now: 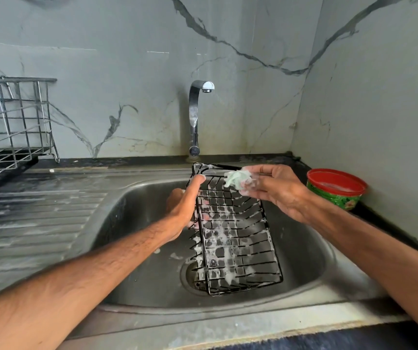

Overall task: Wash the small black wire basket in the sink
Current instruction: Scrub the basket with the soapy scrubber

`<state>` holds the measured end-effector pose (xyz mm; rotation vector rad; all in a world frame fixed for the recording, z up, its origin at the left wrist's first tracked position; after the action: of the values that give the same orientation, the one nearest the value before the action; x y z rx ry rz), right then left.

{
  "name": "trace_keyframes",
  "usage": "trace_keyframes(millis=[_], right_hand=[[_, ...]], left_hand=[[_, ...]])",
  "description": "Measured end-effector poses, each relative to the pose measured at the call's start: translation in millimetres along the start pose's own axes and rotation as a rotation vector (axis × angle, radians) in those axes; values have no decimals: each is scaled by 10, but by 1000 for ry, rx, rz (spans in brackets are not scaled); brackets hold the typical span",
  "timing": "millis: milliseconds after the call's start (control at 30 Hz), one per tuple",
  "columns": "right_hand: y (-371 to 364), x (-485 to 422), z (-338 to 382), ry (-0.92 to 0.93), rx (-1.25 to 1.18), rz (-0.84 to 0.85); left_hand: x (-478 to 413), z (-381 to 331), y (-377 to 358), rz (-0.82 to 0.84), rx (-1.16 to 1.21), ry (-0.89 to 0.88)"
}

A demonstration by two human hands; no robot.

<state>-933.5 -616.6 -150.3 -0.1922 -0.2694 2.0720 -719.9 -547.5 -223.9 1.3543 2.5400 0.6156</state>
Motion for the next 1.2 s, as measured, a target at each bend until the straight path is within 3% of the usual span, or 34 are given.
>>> trace_keyframes(millis=[133,300,500,733,833,933,1067,1133,1200], right_hand=[[-34,40,-5,69,149,13],[-158,62,-17,396,796,-61],[-285,-246,-22,606,963,53],[-505,-557,-241,672,1147,216],[-667,-564,-275,732,1209,316],[-678,-542,-298,689,1281,339],[-511,-520,-488,533,1617,357],[-476,-509,-535,468,1672,381],[-507,-495,-482,520,1719,382]], left_hand=[[-30,5,27,-19,32,18],[3,5,28,123,133,160],[-51,77,-61,300,172,208],[76,12,-16,400,217,253],[36,42,-111,363,216,234],[24,17,-141,350,242,201],[47,-8,-96,331,209,156],[-67,91,-190,353,222,168],[-54,74,-179,375,206,156]])
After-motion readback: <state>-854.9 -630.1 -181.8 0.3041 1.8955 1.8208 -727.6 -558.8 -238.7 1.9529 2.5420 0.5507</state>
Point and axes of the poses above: each hand's wrist, its own x-axis away from the middle knuckle, its own y-axis out of the back of the hand, z = x × y, the point moved 1 cm from there along -x, towards the middle knuckle, and after that the axes turned 15 degrees about -x, right-handed, at the moved point
